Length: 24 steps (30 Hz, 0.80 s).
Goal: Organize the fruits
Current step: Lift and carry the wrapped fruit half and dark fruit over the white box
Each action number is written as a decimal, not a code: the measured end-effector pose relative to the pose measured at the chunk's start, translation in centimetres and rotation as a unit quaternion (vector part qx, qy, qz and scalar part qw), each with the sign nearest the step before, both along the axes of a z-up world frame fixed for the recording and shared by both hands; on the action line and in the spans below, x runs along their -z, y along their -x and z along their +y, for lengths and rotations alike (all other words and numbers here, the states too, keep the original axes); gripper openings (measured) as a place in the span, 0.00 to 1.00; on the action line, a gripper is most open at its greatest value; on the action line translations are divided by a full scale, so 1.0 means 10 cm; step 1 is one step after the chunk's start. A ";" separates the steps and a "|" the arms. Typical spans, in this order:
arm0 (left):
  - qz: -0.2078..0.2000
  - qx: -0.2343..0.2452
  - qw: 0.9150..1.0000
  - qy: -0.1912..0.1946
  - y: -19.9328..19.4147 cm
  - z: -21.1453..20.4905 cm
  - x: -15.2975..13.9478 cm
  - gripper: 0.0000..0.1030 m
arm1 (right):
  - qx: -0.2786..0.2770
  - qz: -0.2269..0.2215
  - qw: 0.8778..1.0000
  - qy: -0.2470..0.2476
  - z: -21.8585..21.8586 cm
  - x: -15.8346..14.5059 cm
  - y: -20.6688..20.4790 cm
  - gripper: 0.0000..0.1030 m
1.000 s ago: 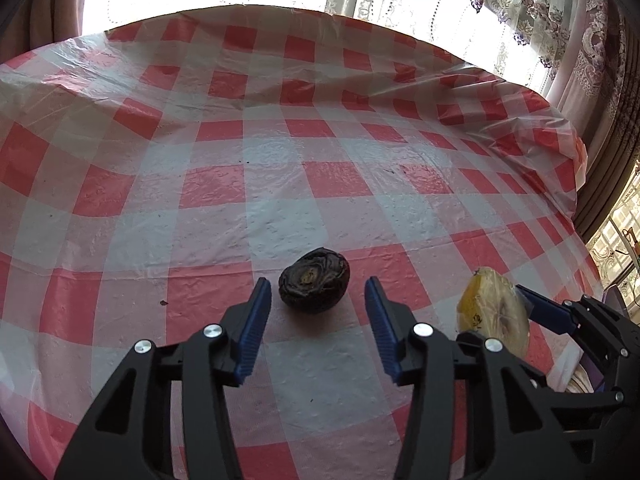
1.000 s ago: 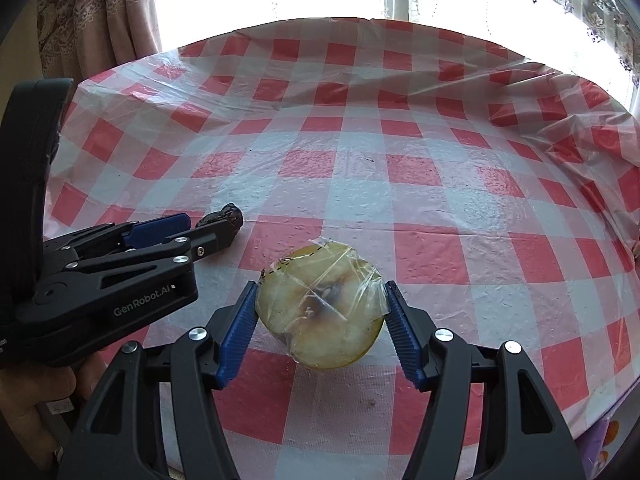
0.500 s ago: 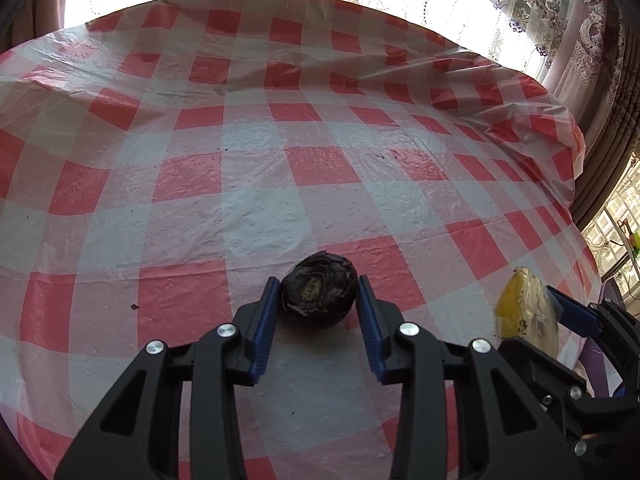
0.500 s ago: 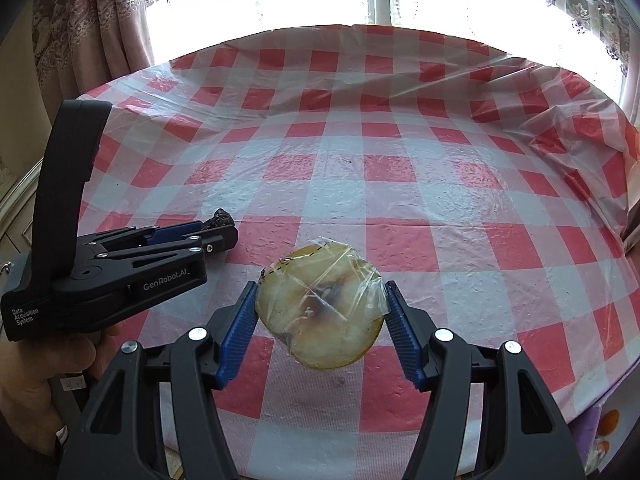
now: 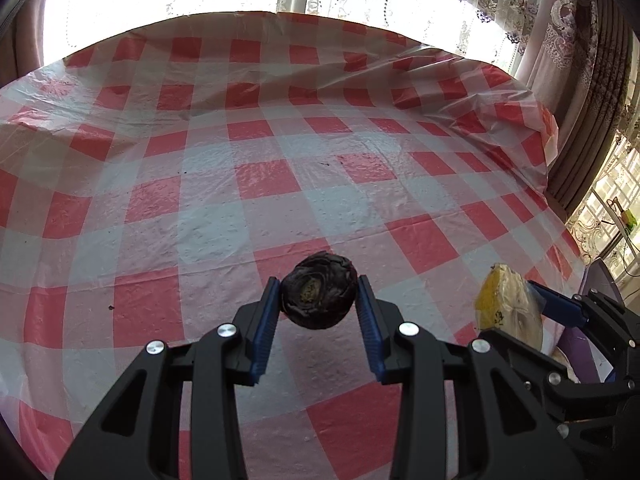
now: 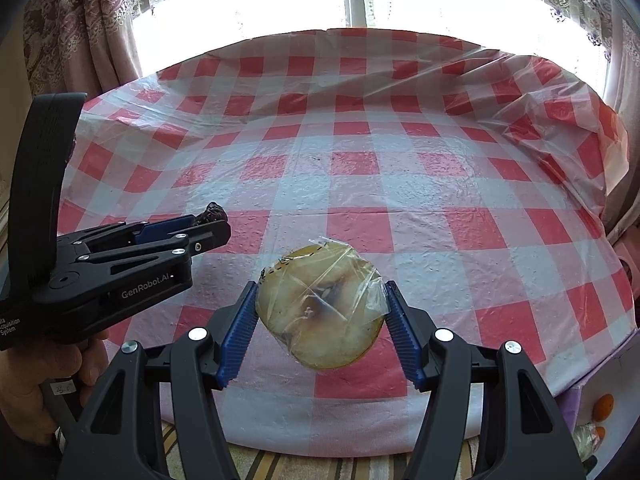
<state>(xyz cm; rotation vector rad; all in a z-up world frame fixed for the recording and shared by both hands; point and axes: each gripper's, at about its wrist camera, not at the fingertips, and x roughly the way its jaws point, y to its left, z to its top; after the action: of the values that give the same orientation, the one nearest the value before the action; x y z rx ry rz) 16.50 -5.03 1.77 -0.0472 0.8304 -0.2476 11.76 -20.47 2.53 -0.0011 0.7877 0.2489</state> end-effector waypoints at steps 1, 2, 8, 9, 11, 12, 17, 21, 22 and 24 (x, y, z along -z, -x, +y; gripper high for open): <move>-0.002 0.006 1.000 -0.001 0.02 -0.05 -0.02 0.37 | 0.003 0.000 1.000 -0.001 -0.03 -0.01 0.01 0.59; -0.004 0.012 1.000 -0.003 0.04 -0.11 -0.04 0.37 | 0.005 -0.001 1.000 -0.001 -0.07 -0.01 0.03 0.59; -0.006 0.047 0.999 -0.015 0.15 -0.44 -0.08 0.37 | 0.020 -0.001 1.000 -0.005 -0.30 -0.04 0.14 0.59; -0.006 0.052 0.998 -0.017 0.16 -0.49 -0.08 0.37 | 0.023 0.000 1.000 -0.006 -0.35 -0.04 0.15 0.59; -0.006 0.062 0.998 -0.021 0.19 -0.58 -0.09 0.37 | 0.030 0.000 1.000 -0.006 -0.44 -0.03 0.19 0.59; -0.006 0.066 0.998 -0.022 0.20 -0.63 -0.09 0.37 | 0.033 0.000 0.999 -0.007 -0.48 -0.03 0.21 0.59; -0.009 0.087 0.996 -0.028 0.28 -0.85 -0.12 0.37 | 0.047 0.002 0.999 -0.009 -0.71 -0.03 0.31 0.59; -0.011 0.111 0.993 -0.033 0.36 -1.06 -0.14 0.37 | 0.061 0.002 0.998 -0.009 -0.92 -0.03 0.43 0.59; -0.012 0.117 0.992 -0.034 0.39 -1.12 -0.14 0.37 | 0.065 0.003 0.998 -0.009 -0.98 -0.03 0.46 0.59; -0.013 0.132 0.990 -0.038 0.44 -1.27 -0.14 0.37 | 0.075 0.006 0.997 -0.010 -1.13 -0.02 0.53 0.59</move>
<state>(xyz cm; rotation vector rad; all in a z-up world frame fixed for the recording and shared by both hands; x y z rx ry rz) 12.11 -17.69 3.22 0.1371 0.8191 -0.4645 6.45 -31.74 2.71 0.0785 0.7925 0.1141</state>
